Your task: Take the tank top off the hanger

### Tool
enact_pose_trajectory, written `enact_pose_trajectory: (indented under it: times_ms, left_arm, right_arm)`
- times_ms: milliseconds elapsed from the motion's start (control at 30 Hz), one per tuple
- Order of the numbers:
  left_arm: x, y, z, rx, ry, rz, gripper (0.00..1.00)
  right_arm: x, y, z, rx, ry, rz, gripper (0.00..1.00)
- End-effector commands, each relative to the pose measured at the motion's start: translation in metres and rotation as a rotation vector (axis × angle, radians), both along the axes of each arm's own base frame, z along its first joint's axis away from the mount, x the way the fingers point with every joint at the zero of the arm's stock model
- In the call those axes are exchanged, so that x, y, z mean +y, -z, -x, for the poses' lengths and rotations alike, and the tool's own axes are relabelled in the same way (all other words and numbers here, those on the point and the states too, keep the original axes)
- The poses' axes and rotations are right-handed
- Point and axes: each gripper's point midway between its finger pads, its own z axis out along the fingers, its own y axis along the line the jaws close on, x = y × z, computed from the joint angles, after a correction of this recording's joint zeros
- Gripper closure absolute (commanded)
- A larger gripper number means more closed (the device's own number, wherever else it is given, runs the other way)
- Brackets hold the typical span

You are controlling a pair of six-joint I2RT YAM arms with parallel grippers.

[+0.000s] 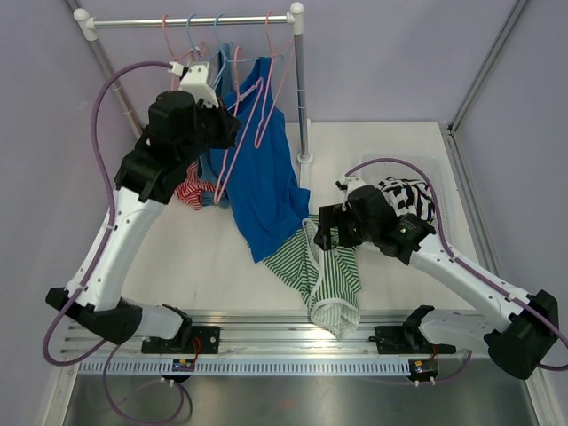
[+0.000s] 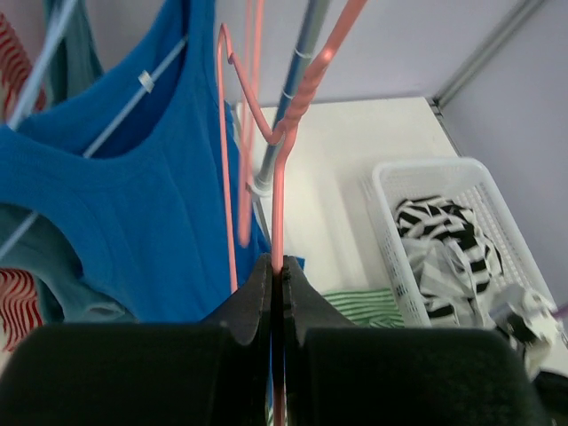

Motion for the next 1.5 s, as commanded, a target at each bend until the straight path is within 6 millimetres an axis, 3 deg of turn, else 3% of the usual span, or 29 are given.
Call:
enact_pose_trajectory:
  times_ms: [0, 167, 200, 233, 267, 300, 333, 433, 733, 767, 900, 1033, 1067, 1100, 1167, 1200, 1233, 1267, 1333, 1467]
  left_arm:
    - [-0.004, -0.044, -0.012, -0.075, 0.076, 0.058, 1.0]
    - [-0.013, -0.063, -0.049, -0.085, 0.097, 0.071, 1.0]
    - [-0.017, -0.05, -0.068, -0.051, 0.084, 0.062, 1.0]
    - [-0.014, -0.066, -0.07, -0.078, 0.076, 0.075, 1.0]
    - [-0.015, -0.067, -0.076, -0.077, 0.07, 0.082, 1.0]
    - [-0.019, -0.053, -0.092, -0.048, 0.066, 0.072, 1.0]
    - [-0.018, -0.062, -0.095, -0.073, 0.061, 0.08, 1.0]
    - [-0.015, -0.048, -0.12, -0.055, 0.033, 0.088, 1.0]
    - [-0.029, -0.034, -0.165, -0.106, 0.069, 0.107, 1.0]
    - [-0.032, -0.023, -0.173, -0.089, 0.075, 0.101, 1.0]
    - [-0.032, -0.01, -0.182, -0.069, 0.057, 0.086, 1.0]
    - [-0.031, -0.011, -0.177, -0.074, 0.061, 0.091, 1.0]
    - [-0.033, -0.016, -0.171, -0.086, 0.077, 0.096, 1.0]
    - [-0.031, -0.035, -0.161, -0.134, 0.081, 0.11, 1.0]
    - [-0.03, -0.03, -0.152, -0.135, 0.076, 0.102, 1.0]
    - [-0.026, -0.052, -0.138, -0.192, 0.072, 0.119, 1.0]
    - [-0.025, -0.057, -0.134, -0.206, 0.065, 0.13, 1.0]
    - [-0.023, -0.046, -0.134, -0.186, 0.052, 0.13, 1.0]
    - [-0.017, -0.061, -0.124, -0.22, 0.031, 0.162, 1.0]
    - [-0.022, -0.07, -0.119, -0.243, 0.064, 0.193, 1.0]
  right_arm:
    - [0.0, -0.019, -0.004, -0.056, 0.017, -0.041, 0.0]
    - [0.002, -0.023, 0.002, -0.056, -0.014, -0.064, 0.01]
    - [0.002, -0.023, 0.002, -0.059, -0.014, -0.064, 0.0]
    - [0.001, -0.024, 0.002, -0.061, -0.013, -0.061, 0.01]
    - [0.0, -0.025, 0.003, -0.064, -0.012, -0.062, 0.01]
    - [-0.001, -0.026, 0.003, -0.068, -0.012, -0.063, 0.01]
    - [-0.002, -0.028, 0.004, -0.076, -0.013, -0.068, 0.01]
    - [-0.004, -0.033, 0.007, -0.087, -0.016, -0.076, 0.0]
    - [-0.009, -0.043, 0.02, -0.098, -0.033, -0.115, 0.0]
    - [-0.01, -0.041, 0.021, -0.097, -0.031, -0.114, 0.0]
    - [-0.011, -0.04, 0.021, -0.109, -0.031, -0.114, 0.0]
    - [-0.004, -0.037, 0.018, -0.103, -0.051, -0.117, 0.01]
    - [-0.003, -0.037, 0.017, -0.099, -0.056, -0.117, 0.01]
    - [-0.002, -0.036, 0.017, -0.097, -0.06, -0.114, 0.0]
    - [0.001, -0.032, 0.015, -0.087, -0.065, -0.107, 0.01]
    - [0.001, -0.03, 0.015, -0.082, -0.07, -0.105, 0.01]
    - [0.002, -0.029, 0.015, -0.079, -0.072, -0.105, 0.0]
    - [0.003, -0.028, 0.015, -0.078, -0.074, -0.107, 0.01]
    - [0.004, -0.029, 0.015, -0.076, -0.076, -0.111, 0.0]
    - [0.004, -0.031, 0.016, -0.079, -0.082, -0.115, 0.01]
